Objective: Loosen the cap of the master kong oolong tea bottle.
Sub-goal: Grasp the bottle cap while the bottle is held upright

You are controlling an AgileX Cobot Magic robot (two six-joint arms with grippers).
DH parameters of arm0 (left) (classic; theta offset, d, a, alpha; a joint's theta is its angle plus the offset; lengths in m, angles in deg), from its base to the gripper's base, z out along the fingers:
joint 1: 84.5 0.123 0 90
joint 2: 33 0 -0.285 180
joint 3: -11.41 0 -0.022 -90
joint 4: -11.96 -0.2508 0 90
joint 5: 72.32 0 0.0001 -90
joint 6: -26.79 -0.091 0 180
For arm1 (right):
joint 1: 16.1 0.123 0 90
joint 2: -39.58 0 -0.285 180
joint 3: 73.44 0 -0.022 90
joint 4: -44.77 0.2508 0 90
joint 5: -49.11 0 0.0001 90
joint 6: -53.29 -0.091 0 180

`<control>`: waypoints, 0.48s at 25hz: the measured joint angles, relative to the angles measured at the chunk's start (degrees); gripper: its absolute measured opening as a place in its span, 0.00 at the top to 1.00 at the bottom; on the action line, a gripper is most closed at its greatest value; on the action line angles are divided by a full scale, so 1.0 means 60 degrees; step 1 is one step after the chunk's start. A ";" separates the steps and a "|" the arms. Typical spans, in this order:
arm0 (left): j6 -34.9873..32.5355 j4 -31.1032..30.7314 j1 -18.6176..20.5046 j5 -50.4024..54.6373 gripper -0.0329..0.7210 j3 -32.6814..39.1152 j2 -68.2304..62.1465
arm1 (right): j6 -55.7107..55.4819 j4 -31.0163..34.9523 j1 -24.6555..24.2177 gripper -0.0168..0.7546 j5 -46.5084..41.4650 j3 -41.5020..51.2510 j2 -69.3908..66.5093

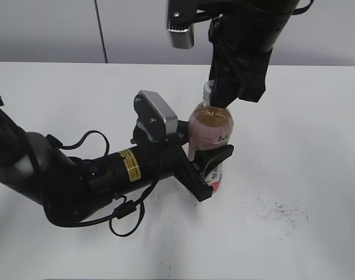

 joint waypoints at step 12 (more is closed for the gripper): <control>0.0053 0.0004 0.0000 0.0000 0.44 0.0000 0.0000 | -0.2699 0.0279 0.0008 0.28 -0.0151 -0.0153 -0.0043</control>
